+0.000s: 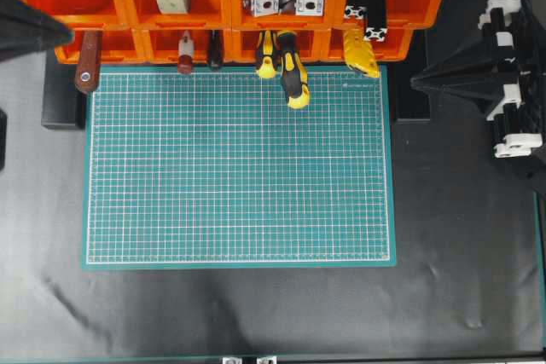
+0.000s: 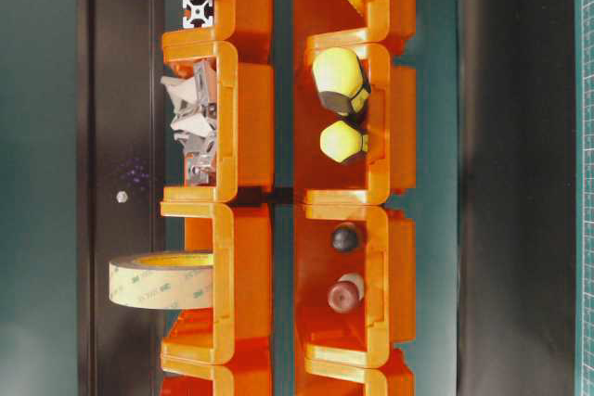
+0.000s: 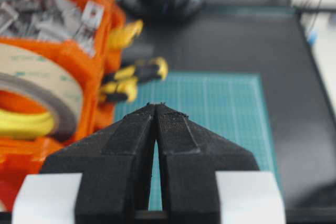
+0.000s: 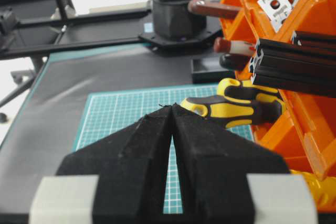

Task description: Pick vinyl tape from container rack with left arm.

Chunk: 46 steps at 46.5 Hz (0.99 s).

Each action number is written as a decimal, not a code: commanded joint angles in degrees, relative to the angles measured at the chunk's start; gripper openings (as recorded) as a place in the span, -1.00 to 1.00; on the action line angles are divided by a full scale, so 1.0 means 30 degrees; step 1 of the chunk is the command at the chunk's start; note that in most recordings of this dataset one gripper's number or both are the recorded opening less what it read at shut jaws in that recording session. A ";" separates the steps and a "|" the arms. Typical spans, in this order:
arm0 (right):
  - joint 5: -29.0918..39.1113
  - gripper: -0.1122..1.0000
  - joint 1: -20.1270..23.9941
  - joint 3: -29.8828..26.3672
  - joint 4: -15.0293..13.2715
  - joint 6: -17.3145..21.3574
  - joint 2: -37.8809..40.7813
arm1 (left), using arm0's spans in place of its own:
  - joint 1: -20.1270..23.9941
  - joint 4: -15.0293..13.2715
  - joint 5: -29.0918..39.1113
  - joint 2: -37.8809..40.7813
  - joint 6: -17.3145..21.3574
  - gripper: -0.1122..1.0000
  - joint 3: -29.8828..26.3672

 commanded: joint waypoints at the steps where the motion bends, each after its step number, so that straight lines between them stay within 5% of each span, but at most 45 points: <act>1: -0.0176 -0.79 0.0029 -0.0615 0.0059 0.0000 0.0146 | 0.0645 0.0146 0.3867 0.1289 0.0469 -0.80 -0.2725; 10: -0.0176 -0.79 0.0176 -0.0615 0.0059 0.0000 0.0146 | 0.2109 0.0176 0.9697 0.3281 0.2197 -0.80 -0.5771; 23: -0.0176 -0.79 0.0322 -0.0615 0.0029 -0.0029 0.0117 | 0.2930 0.0264 1.2451 0.4512 0.3662 -0.72 -0.6943; 28: -0.0176 -0.79 0.0410 -0.0586 0.0029 -0.0029 0.0117 | 0.3135 0.0381 1.2598 0.4746 0.3838 -0.34 -0.6914; 38: -0.0146 -0.79 0.0586 -0.0586 0.0029 -0.0059 0.0146 | 0.3662 0.0381 1.2773 0.5010 0.3896 0.74 -0.6738; 46: -0.0146 -0.79 0.0674 -0.0615 0.0029 -0.0029 0.0146 | 0.3867 0.0381 1.2920 0.5449 0.3896 0.66 -0.6182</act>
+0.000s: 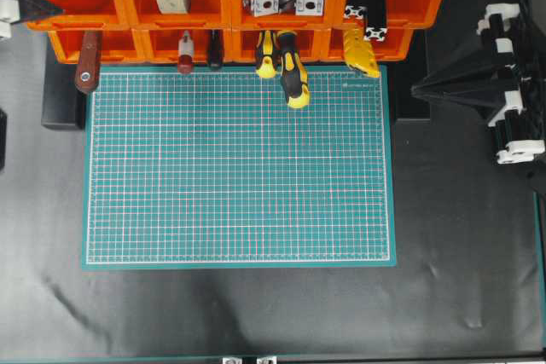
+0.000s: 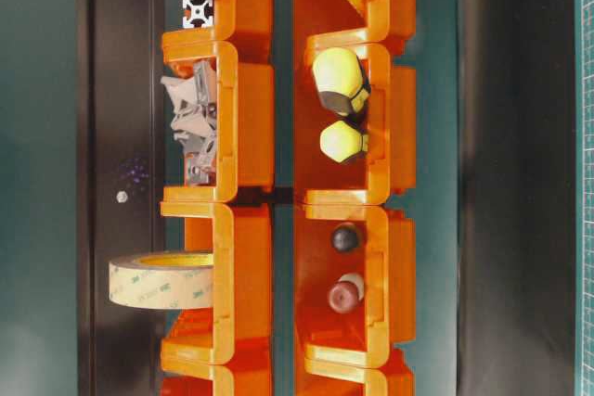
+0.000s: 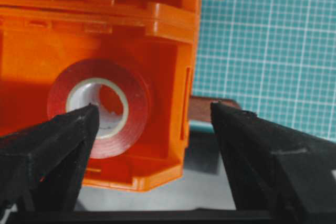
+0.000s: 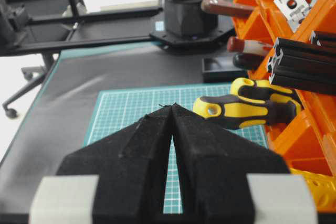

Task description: Pick vinyl tape from container rack with left arm.

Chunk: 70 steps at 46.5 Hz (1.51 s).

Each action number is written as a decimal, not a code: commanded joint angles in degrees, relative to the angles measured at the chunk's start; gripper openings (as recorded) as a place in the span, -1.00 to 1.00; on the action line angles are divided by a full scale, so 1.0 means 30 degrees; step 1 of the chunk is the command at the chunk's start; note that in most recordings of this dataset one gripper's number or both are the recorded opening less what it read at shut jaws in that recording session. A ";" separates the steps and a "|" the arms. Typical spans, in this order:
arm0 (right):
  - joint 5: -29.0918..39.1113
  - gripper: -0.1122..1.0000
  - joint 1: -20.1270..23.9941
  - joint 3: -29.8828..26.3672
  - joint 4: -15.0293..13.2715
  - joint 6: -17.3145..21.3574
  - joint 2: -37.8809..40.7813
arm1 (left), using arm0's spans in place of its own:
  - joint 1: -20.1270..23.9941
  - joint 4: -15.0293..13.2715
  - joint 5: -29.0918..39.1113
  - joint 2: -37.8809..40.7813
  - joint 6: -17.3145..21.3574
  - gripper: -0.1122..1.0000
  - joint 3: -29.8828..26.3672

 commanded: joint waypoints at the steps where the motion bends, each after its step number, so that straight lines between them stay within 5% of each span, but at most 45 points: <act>1: -0.0146 -0.79 0.0088 -0.0586 0.0029 0.0000 0.0117 | 0.0146 0.0059 -0.0029 0.0176 -0.0029 0.66 0.0117; 31: -0.0146 -0.79 0.0234 -0.0557 0.0029 -0.0088 0.0088 | 0.0527 0.0088 -0.0352 0.0293 -0.0059 0.57 0.1377; 38: -0.0146 -0.79 0.0205 -0.0557 0.0029 -0.0088 0.0088 | 0.0850 0.0059 -0.0967 0.0293 0.0117 0.21 0.1348; 46: -0.0146 -0.79 0.0205 -0.0527 0.0029 -0.0088 0.0088 | 0.0879 0.0059 -0.1523 0.0293 0.1699 -0.48 0.1201; 59: -0.0146 -0.79 0.0205 -0.0527 0.0029 -0.0088 0.0088 | 0.0410 0.0059 -0.0088 0.0352 0.1992 -0.48 -0.2490; 70: -0.0264 -0.79 0.0205 -0.0527 0.0029 -0.0117 0.0088 | -0.2842 0.0029 0.0732 0.0732 0.0879 -0.48 -0.5654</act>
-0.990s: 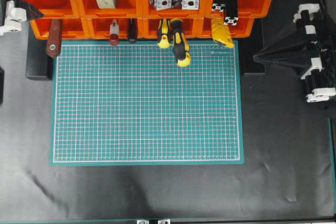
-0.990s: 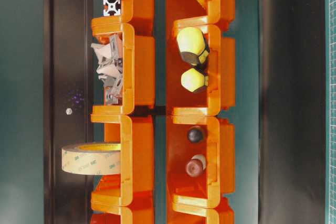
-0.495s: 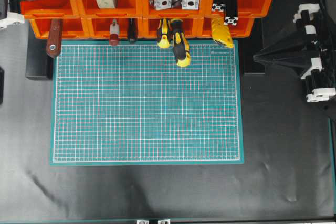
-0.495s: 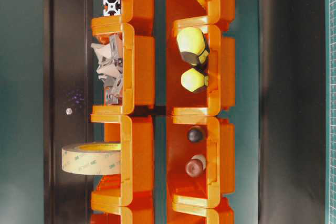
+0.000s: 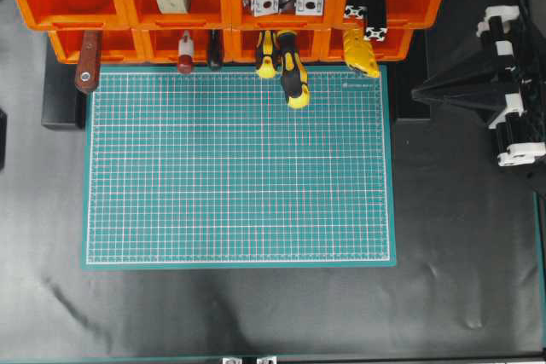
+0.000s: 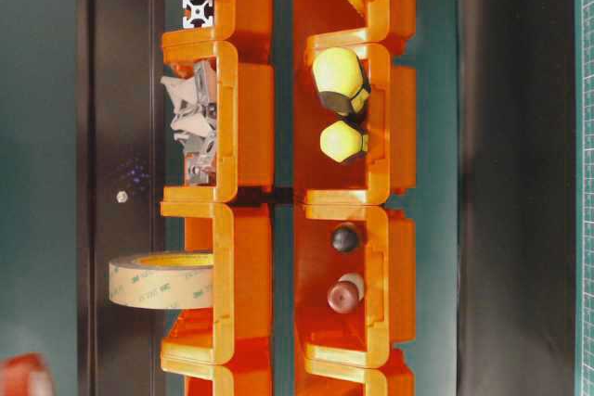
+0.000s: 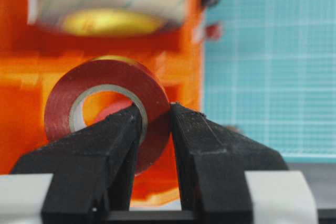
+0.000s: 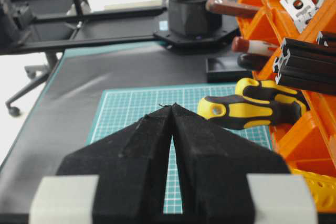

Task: Pick vinyl tape from container rack with left arm.
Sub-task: 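Close the left gripper on the red vinyl tape roll's rim, then lift the red tape out of the bin and carry it onto the mat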

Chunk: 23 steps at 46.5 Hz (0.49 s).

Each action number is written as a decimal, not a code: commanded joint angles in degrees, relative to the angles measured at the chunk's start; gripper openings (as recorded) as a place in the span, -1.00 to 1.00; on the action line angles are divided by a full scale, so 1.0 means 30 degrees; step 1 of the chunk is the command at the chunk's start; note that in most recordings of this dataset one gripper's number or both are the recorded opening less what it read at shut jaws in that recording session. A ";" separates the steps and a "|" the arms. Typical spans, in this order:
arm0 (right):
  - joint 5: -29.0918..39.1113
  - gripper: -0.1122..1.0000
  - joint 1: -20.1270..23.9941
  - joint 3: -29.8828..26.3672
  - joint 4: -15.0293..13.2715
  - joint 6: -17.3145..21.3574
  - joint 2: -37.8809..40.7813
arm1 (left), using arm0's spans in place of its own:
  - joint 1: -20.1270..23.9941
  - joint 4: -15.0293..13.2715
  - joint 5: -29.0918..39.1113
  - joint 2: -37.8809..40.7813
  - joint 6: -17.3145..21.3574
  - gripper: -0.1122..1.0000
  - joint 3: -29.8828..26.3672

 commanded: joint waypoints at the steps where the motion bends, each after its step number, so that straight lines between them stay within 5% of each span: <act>1: -0.0264 -0.79 0.0029 -0.0527 0.0029 -0.0029 0.0059 | -0.1523 0.0000 -0.0117 -0.0029 -0.0703 -0.48 -0.1406; 13: -0.0146 -0.79 0.0059 -0.0527 0.0029 0.0000 -0.0146 | -0.5889 0.0000 -0.1143 0.0381 -0.3779 -0.48 -0.0967; 23: -0.0146 -0.79 -0.0146 -0.0527 0.0029 0.0000 -0.0146 | -0.7822 0.0000 -0.2959 0.1816 -0.4277 -0.48 0.1465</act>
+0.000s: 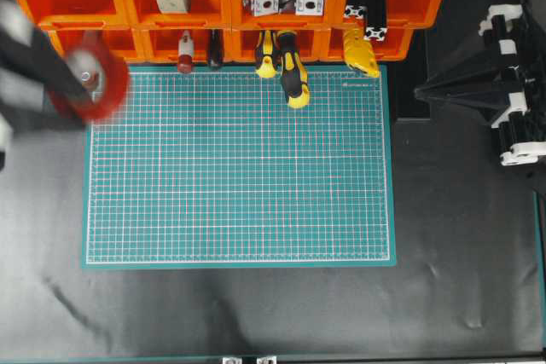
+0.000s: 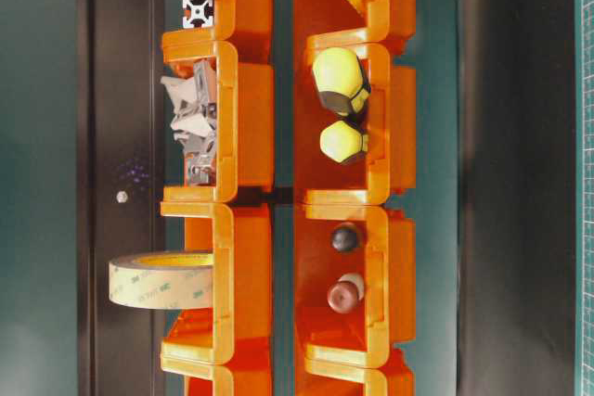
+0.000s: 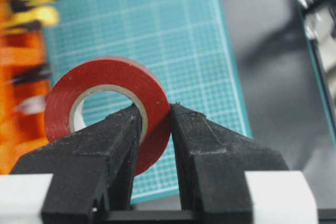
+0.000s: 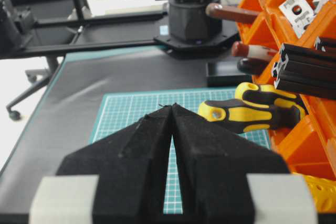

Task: Pick vinyl tape from container rack with left arm.
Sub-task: 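Lift the red tape out of the bin and carry it onto the mat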

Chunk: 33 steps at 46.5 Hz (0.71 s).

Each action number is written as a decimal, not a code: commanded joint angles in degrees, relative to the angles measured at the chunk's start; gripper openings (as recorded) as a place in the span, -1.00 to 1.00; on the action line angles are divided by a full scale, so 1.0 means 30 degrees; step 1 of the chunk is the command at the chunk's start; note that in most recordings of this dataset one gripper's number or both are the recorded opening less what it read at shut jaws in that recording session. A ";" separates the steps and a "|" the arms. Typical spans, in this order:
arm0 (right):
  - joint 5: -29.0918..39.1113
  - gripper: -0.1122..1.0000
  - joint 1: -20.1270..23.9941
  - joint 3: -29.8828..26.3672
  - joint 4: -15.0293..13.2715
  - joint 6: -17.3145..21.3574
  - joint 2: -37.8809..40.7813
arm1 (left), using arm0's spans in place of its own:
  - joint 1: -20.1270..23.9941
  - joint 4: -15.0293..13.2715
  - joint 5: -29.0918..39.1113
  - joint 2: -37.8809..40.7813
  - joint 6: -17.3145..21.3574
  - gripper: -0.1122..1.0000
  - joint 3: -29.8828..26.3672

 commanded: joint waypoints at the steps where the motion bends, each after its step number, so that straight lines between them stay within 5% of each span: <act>1: -0.0146 -0.79 -0.0146 -0.0527 0.0029 0.0029 0.0088 | -0.0469 0.0029 -0.1113 0.0410 -0.0059 -0.48 0.0967; 17: -0.0205 -0.79 -0.0146 -0.0469 0.0029 0.0029 0.0088 | -0.0850 0.0000 -0.8994 0.1465 -0.0469 -0.48 0.6533; 33: -0.0264 -0.79 -0.0146 -0.0469 0.0029 0.0059 0.0088 | -0.0527 -0.0029 -1.6641 0.2549 -0.2197 -0.48 1.1602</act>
